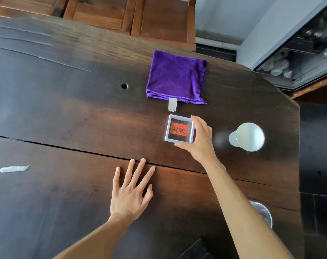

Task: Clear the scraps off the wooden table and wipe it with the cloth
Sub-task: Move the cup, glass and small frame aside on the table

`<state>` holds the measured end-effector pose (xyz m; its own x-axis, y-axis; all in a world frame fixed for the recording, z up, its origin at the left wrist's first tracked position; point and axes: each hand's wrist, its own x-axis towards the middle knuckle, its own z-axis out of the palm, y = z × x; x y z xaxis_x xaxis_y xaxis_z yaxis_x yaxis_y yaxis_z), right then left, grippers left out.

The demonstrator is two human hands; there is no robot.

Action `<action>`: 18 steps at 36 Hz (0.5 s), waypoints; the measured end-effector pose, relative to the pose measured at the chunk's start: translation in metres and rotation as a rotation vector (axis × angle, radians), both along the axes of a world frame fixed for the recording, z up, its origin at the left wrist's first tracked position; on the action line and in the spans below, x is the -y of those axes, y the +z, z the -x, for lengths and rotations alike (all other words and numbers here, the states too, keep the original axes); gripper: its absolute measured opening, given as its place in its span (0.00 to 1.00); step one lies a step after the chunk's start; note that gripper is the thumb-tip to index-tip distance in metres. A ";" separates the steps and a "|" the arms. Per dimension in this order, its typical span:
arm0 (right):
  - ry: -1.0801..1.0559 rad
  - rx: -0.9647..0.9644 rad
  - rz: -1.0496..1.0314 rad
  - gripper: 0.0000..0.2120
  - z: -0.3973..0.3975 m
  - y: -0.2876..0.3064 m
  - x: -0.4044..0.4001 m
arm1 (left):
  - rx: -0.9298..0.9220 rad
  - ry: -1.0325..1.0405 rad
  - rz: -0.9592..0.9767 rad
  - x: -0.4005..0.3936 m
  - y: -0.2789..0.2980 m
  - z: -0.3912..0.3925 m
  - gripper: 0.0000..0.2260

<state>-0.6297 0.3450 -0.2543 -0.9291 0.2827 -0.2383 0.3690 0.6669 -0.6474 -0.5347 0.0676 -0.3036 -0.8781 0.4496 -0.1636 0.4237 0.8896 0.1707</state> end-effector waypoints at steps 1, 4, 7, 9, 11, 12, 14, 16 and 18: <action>-0.008 0.001 0.009 0.48 0.001 -0.001 0.000 | 0.001 -0.001 0.000 0.000 0.000 0.000 0.27; -0.029 0.001 0.023 0.47 0.004 -0.003 0.002 | 0.002 -0.004 0.006 0.000 0.000 0.000 0.27; -0.035 -0.005 0.029 0.47 0.008 -0.005 0.004 | 0.002 -0.005 0.011 0.001 0.000 0.000 0.27; -0.041 -0.006 0.032 0.48 0.009 -0.006 0.006 | 0.001 -0.005 0.008 0.001 -0.001 0.000 0.27; -0.048 -0.003 0.022 0.48 0.010 -0.007 0.007 | -0.001 -0.008 0.007 0.000 -0.001 0.000 0.27; -0.050 -0.005 0.017 0.48 0.011 -0.007 0.008 | -0.001 -0.008 0.006 0.001 -0.001 0.000 0.27; -0.053 -0.007 0.013 0.49 0.011 -0.008 0.008 | -0.004 -0.006 0.007 0.001 0.000 0.000 0.27; -0.058 -0.001 0.013 0.49 0.011 -0.009 0.009 | -0.009 -0.006 0.007 0.001 0.000 0.000 0.27; -0.061 0.001 0.015 0.49 0.011 -0.009 0.008 | -0.013 -0.007 0.009 0.000 0.000 0.000 0.27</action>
